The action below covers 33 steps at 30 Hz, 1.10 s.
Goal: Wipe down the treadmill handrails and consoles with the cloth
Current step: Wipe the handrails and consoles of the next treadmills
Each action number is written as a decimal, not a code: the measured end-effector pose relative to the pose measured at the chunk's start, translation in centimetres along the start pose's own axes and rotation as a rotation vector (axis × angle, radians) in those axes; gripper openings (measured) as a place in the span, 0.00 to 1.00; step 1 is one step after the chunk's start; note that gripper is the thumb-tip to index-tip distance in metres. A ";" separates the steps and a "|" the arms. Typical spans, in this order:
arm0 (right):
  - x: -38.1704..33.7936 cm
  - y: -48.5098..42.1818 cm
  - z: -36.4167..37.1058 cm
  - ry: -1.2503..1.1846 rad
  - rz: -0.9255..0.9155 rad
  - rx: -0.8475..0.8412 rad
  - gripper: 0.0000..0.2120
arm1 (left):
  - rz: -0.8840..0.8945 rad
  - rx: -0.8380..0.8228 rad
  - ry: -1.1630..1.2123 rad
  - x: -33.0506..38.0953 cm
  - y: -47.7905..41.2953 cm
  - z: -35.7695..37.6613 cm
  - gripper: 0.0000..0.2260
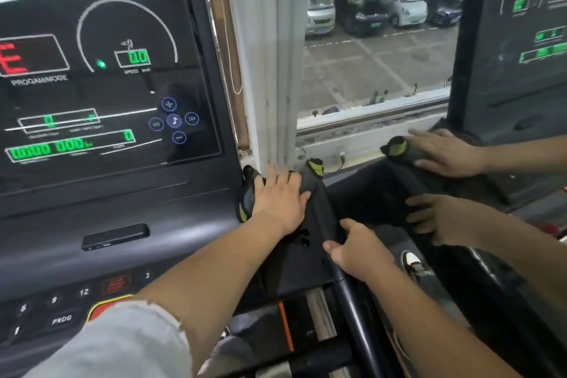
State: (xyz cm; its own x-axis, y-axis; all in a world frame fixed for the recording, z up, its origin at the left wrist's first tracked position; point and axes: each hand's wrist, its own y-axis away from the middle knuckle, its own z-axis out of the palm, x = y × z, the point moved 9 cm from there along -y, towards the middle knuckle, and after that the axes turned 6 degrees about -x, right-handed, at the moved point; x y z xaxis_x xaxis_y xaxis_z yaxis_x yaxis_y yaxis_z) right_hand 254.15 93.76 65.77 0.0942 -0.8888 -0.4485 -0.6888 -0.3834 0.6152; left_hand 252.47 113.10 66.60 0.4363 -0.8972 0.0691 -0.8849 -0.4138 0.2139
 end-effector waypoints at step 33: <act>0.5 -0.1 -0.2 0.005 -0.031 0.024 0.33 | 0.247 -0.035 0.076 3.1 13.6 1.0 0.20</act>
State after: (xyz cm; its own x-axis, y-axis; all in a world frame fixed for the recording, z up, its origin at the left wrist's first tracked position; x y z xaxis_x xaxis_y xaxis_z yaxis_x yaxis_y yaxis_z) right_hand 254.43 93.34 65.60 0.1196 -0.8779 -0.4637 -0.7029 -0.4047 0.5849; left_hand 241.63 104.51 68.71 0.2201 -0.9556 0.1962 -0.9605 -0.1771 0.2147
